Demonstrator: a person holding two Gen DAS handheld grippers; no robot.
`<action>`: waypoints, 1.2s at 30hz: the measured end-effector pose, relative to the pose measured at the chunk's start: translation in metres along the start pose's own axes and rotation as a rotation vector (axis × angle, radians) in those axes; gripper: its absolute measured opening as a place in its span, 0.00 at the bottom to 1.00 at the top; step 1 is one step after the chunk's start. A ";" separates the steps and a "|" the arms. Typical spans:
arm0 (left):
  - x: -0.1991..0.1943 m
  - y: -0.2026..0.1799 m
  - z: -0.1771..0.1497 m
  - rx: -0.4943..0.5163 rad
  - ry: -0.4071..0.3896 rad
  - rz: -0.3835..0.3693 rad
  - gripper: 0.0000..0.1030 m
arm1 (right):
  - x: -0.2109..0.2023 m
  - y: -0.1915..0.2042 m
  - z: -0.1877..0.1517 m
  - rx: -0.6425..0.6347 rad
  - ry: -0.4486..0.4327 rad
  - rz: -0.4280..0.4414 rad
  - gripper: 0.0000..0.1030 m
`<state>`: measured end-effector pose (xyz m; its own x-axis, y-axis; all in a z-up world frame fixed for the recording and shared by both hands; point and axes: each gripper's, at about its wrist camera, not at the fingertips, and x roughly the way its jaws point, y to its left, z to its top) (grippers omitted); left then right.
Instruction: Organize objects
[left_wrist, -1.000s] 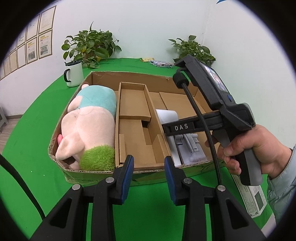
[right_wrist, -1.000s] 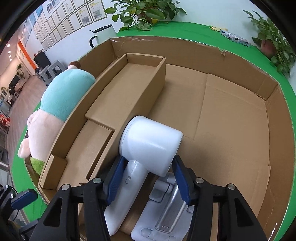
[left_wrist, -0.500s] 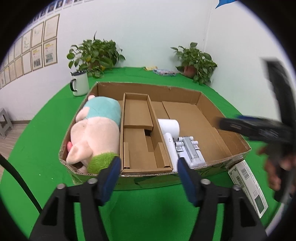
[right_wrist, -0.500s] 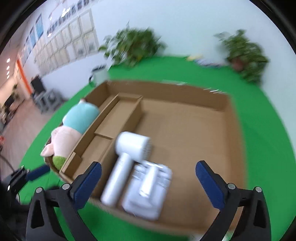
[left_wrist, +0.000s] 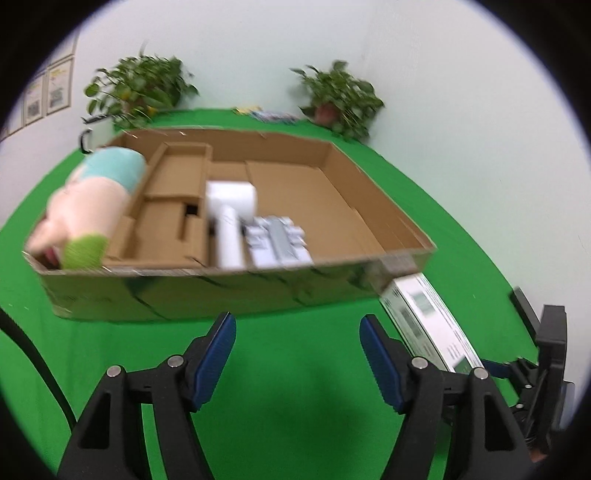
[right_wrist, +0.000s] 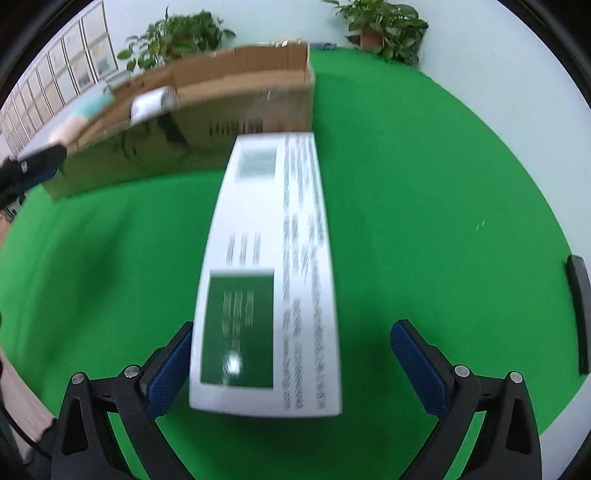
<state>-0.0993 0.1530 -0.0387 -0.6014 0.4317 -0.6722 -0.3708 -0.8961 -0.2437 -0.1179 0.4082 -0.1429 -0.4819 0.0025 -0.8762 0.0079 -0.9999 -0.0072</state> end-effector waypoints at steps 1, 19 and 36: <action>0.001 -0.004 -0.003 0.006 0.010 -0.011 0.67 | 0.001 0.003 -0.004 -0.006 -0.003 0.007 0.92; 0.027 0.002 -0.063 -0.221 0.307 -0.417 0.67 | -0.060 0.094 -0.063 -0.132 -0.136 0.189 0.99; 0.023 -0.006 -0.089 -0.312 0.320 -0.494 0.62 | -0.052 0.087 -0.064 0.031 -0.080 0.283 0.60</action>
<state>-0.0476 0.1595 -0.1153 -0.1561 0.7905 -0.5922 -0.2983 -0.6093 -0.7347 -0.0362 0.3219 -0.1283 -0.5320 -0.2764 -0.8004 0.1258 -0.9605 0.2481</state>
